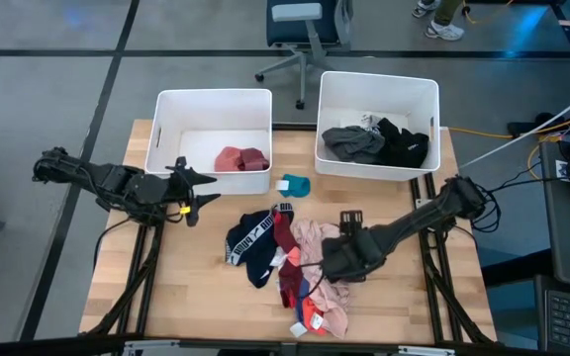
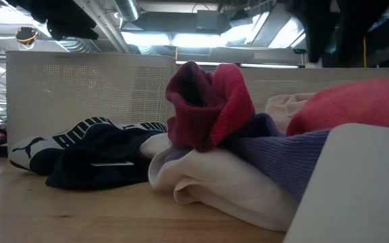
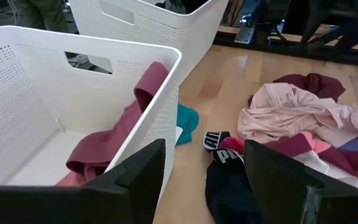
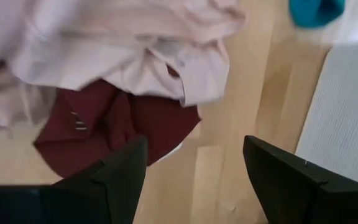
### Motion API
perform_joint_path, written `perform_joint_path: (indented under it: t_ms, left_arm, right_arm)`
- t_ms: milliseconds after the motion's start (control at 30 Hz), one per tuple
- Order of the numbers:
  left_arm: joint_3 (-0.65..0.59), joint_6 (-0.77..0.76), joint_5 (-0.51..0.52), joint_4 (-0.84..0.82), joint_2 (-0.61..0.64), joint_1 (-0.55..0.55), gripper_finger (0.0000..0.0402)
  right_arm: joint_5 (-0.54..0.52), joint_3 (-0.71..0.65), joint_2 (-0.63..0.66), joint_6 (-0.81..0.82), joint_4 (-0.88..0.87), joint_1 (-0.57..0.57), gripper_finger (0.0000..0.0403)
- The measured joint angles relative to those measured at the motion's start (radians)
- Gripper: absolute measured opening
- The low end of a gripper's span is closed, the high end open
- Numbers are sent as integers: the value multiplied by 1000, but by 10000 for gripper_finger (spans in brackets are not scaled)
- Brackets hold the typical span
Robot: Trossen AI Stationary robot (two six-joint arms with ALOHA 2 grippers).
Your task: Sort clothes
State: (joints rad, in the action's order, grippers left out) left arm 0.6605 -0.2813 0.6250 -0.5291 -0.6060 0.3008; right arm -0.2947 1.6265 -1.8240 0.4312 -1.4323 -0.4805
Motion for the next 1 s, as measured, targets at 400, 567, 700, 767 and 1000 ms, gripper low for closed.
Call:
perform_joint_path:
  t_ms: [400,567,700,767,1000]
  left_arm:
    - [0,0,0,16,0,0,208]
    - [0,0,0,15,0,0,208]
    - [0,0,0,15,0,0,208]
    - [0,0,0,15,0,0,208]
    - [0,0,0,16,0,0,208]
  right_arm:
    - [176,-228,3,67,265,-31,264]
    - [214,-277,3,59,336,-30,264]
    - [221,-330,3,67,372,-30,264]
    - [223,-362,3,72,393,-30,259]
    - [191,-425,3,86,440,-30,165]
